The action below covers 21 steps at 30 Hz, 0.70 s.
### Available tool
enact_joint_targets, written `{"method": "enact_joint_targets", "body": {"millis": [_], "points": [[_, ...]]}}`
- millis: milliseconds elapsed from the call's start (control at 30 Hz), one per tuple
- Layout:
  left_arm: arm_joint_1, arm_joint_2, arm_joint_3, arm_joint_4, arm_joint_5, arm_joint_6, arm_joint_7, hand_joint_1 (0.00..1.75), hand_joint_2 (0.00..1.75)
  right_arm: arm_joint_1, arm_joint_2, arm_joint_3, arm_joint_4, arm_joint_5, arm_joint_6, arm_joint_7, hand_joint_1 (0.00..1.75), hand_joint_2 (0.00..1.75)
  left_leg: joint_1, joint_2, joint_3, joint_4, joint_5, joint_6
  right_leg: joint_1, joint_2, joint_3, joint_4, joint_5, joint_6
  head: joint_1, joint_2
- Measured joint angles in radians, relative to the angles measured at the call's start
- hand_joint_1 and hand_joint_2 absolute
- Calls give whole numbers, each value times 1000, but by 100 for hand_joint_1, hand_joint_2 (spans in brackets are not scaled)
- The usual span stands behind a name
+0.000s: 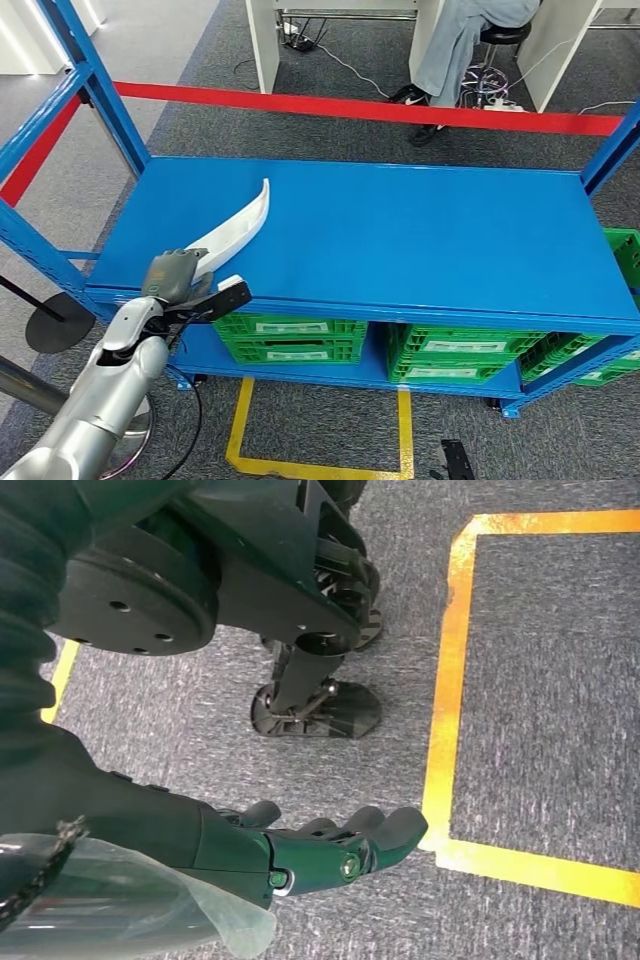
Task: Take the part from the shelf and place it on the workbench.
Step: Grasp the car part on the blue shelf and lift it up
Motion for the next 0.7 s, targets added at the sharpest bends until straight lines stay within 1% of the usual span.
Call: {"method": "enact_joint_targets", "body": {"millis": [67, 167, 367, 467, 533, 600, 633, 667, 700], "points": [[33, -9, 9, -42, 90, -5, -59, 175, 175, 2, 0, -5, 0, -1, -2, -5, 0, 175, 0, 0, 0, 0, 0, 0, 0, 0, 0, 0, 0, 0, 0, 0], [109, -27, 16, -146, 236, -10, -151, 175, 175, 6, 0, -15, 0, -5, -6, -19, 0, 175, 0, 0, 0, 0, 0, 0, 0, 1, 0, -1, 0, 0, 0, 0], [270, -54, 12, -363, 383, 18, -256, 175, 175, 20, 0, -38, 0, -14, -16, -45, 0, 175, -1, 1, -2, 5, -5, 7, -2, 1, 0, -3, 0, 3, 0, 0], [342, -63, 3, -462, 409, 44, -295, 175, 175, 27, 0, -46, 1, -17, -20, -53, 0, 175, -2, 1, -3, 10, -8, 13, -3, 1, 1, -3, -1, 9, 0, 0], [374, -67, -3, -509, 411, 48, -301, 175, 175, 28, 0, -51, 1, -17, -21, -55, 0, 175, -4, 0, -5, 13, -10, 17, -5, 1, 1, -4, 0, 15, 0, 0], [393, -68, -6, -544, 411, 49, -302, 175, 175, 28, 0, -55, 1, -17, -21, -56, 0, 175, -4, 0, -4, 4, -4, 26, -5, 0, 1, -8, 0, 24, 0, 0], [398, -70, -8, -557, 411, 50, -302, 175, 175, 27, 0, -57, 1, -17, -21, -57, 0, 175, -2, 1, 0, -6, 1, 30, -4, 0, -2, -4, -4, 27, 0, 0], [400, -71, -9, -567, 412, 51, -303, 175, 175, 27, 0, -58, 1, -17, -21, -58, 0, 175, 1, 2, 4, -16, 7, 35, -3, 0, -13, 17, -19, 30, 1, 0], [403, -72, -10, -574, 412, 52, -303, 175, 175, 27, 0, -59, 1, -17, -21, -58, 0, 175, 3, 2, 8, -24, 11, 39, -2, 0, -35, 60, -43, 31, 3, 0]]}}
